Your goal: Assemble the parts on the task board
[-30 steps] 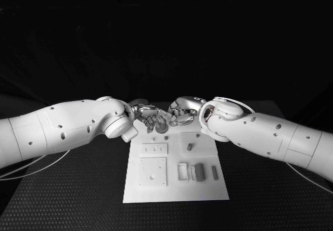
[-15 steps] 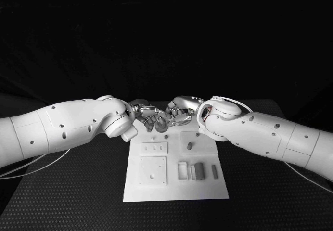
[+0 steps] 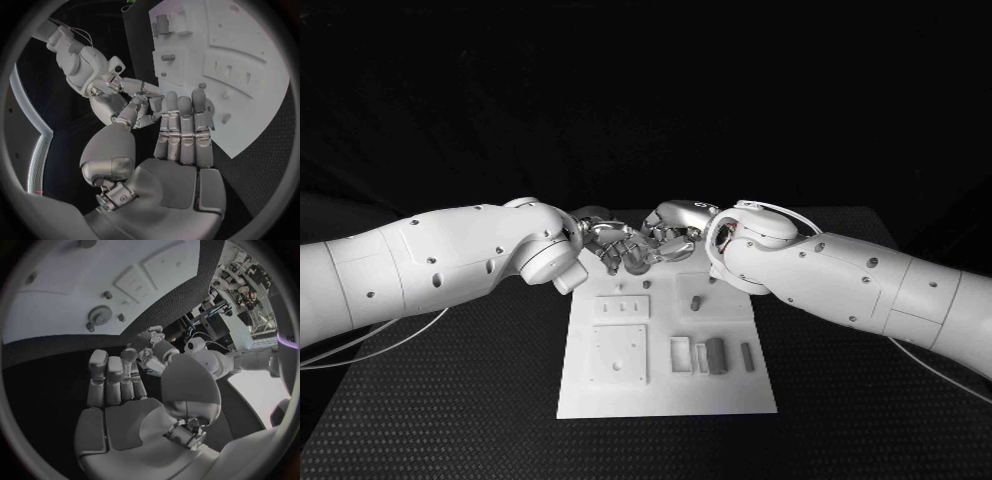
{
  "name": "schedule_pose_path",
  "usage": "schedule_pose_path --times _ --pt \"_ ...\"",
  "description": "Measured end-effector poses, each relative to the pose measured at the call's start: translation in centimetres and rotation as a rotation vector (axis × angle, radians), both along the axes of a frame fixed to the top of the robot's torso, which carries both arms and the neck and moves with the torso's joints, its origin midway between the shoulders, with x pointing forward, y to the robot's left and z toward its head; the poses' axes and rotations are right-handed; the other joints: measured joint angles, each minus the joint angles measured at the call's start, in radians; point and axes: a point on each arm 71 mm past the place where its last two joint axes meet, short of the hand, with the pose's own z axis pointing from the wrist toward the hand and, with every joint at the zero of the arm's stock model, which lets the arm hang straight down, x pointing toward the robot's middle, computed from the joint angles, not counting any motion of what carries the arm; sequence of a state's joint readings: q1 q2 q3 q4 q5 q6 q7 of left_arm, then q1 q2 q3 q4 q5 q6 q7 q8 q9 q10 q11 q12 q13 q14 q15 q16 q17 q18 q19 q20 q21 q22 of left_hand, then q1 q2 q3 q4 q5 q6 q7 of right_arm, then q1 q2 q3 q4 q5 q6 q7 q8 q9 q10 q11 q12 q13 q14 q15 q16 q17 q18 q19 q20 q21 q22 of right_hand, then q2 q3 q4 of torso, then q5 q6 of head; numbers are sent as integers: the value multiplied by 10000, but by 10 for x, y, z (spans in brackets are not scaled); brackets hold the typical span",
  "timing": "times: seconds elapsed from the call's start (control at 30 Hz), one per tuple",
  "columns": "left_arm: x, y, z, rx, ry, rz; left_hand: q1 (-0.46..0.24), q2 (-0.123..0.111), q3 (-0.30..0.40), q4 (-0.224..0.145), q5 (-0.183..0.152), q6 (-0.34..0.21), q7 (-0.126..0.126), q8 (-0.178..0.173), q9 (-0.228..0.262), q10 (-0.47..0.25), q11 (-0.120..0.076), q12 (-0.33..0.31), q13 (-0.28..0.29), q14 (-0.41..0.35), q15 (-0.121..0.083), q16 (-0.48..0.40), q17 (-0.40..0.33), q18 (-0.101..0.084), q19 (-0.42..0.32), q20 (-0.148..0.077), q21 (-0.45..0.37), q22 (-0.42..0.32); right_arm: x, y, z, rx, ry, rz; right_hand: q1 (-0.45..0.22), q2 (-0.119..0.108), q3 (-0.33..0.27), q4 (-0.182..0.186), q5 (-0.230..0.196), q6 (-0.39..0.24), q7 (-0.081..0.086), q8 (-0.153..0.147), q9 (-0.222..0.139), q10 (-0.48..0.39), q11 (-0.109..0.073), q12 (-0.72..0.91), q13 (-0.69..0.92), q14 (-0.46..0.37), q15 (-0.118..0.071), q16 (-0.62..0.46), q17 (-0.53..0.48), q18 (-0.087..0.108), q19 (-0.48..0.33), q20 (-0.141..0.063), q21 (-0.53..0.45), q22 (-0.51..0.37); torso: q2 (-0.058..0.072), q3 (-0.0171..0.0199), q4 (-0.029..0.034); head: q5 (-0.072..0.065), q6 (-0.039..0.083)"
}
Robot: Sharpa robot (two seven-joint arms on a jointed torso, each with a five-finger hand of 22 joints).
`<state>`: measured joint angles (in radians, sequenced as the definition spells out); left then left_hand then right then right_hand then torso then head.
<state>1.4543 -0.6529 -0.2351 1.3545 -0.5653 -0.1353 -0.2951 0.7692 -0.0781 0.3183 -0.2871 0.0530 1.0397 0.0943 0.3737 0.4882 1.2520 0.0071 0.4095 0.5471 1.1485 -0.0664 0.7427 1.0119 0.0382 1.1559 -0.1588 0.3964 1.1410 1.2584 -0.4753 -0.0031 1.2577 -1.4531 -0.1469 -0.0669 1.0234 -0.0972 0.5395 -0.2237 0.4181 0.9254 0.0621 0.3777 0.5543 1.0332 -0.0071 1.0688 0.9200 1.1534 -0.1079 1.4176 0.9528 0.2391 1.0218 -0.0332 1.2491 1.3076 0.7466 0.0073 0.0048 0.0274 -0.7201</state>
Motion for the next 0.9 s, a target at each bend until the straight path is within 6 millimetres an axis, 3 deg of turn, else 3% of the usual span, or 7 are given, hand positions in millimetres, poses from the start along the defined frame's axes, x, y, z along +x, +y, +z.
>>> schedule_pose_path --times 0.23,0.43,0.6,0.9 --pt "0 -1 0 27 21 -27 428 278 444 24 0 35 -36 -51 43 4 -4 0 12 0 0 116 -118 -8 0 1 0 63 0 0 0 -26 17 -4 1 -1 28 28 0 -1 1 -26 13 0 0 0 0 6 -4 0 0 0 -1 2 0 0 6 2 1 2 7" --pt "1 -2 -1 49 18 -13 720 397 945 85 0 92 -20 -50 79 39 -38 0 23 0 0 233 -235 -24 0 1 0 115 0 0 0 -42 23 -3 2 -2 28 28 0 -1 2 -37 14 1 0 0 1 41 -12 0 0 0 -1 3 0 0 13 3 -1 4 8" --pt "2 -2 -1 59 19 -3 770 348 1189 121 0 109 -33 -50 112 39 -39 0 36 0 0 322 -311 -81 23 -22 0 156 0 1 0 -65 36 -10 4 -4 28 27 0 -10 11 -52 14 1 0 0 -6 42 -12 0 0 0 4 2 -1 0 16 8 -1 4 3" --pt "2 -2 -1 54 39 7 1012 590 1502 -13 -1 145 -68 -52 156 73 -73 0 35 0 1 426 -410 -65 40 -38 0 223 0 1 -1 -104 61 -27 5 -6 27 27 0 -11 13 -18 11 2 0 0 -9 42 -10 0 0 -1 40 -5 -3 0 18 9 -1 -7 -12"
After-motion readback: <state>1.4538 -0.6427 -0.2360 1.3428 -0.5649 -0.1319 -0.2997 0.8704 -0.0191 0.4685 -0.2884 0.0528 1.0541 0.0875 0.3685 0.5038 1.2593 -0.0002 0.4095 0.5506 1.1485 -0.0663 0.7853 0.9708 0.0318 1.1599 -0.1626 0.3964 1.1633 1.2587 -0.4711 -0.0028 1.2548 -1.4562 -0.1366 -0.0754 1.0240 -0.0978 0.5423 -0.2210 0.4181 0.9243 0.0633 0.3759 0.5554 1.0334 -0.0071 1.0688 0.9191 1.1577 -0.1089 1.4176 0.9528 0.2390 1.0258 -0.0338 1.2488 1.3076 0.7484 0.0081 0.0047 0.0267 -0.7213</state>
